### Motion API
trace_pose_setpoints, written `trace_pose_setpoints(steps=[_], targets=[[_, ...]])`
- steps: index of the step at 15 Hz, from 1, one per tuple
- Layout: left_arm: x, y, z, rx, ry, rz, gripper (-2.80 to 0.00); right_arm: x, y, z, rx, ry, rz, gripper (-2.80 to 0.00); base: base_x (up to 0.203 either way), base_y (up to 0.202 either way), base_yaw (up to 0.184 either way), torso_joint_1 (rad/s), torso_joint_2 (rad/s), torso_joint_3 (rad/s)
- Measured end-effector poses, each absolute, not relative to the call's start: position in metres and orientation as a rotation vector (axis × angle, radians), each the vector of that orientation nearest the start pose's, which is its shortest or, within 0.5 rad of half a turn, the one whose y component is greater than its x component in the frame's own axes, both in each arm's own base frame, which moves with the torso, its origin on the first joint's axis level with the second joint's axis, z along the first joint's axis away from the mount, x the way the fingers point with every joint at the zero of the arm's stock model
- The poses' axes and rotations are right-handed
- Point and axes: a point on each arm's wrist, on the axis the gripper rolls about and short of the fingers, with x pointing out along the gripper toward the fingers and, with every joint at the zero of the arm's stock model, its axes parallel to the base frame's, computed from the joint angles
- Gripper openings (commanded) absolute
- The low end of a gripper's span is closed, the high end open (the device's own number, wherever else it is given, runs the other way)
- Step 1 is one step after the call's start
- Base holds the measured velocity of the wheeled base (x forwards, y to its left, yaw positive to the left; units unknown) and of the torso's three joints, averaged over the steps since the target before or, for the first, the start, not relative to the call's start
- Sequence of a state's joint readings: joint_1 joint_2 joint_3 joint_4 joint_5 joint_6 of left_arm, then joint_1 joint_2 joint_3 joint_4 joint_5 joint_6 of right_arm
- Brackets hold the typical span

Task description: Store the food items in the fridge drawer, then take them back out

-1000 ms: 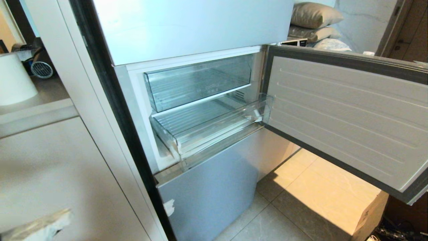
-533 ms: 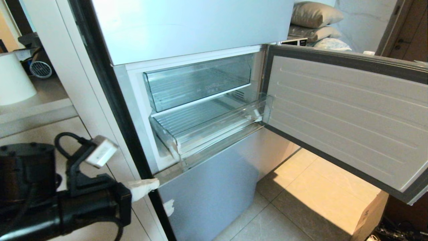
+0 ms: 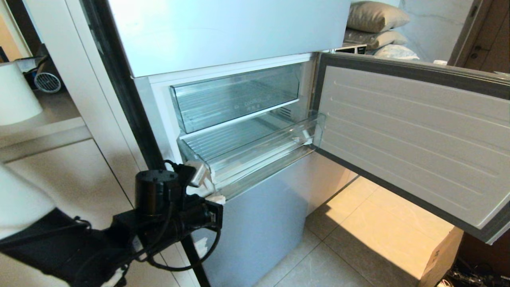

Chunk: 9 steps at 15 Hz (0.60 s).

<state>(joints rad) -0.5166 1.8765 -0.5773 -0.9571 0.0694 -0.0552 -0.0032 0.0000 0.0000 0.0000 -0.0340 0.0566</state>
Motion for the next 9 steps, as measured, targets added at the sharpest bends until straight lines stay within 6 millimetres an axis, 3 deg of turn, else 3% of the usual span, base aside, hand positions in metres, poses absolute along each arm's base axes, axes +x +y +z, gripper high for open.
trace_pose_setpoints(steps=[5,9], targets=[[0.300,-0.177,0.087,0.011,0.211,-0.243,-2.80,-0.023,-0.001,0.075,0.056,-0.001,-0.038,-2.80,0.000,0.000,0.000,0.000,0.00,0.000],[0.330,-0.186,0.096,-0.025,0.001,-0.019,-2.80,-0.023,-0.001,0.075,0.059,-0.001,-0.038,-2.80,0.000,0.000,0.000,0.000,0.00,0.000]])
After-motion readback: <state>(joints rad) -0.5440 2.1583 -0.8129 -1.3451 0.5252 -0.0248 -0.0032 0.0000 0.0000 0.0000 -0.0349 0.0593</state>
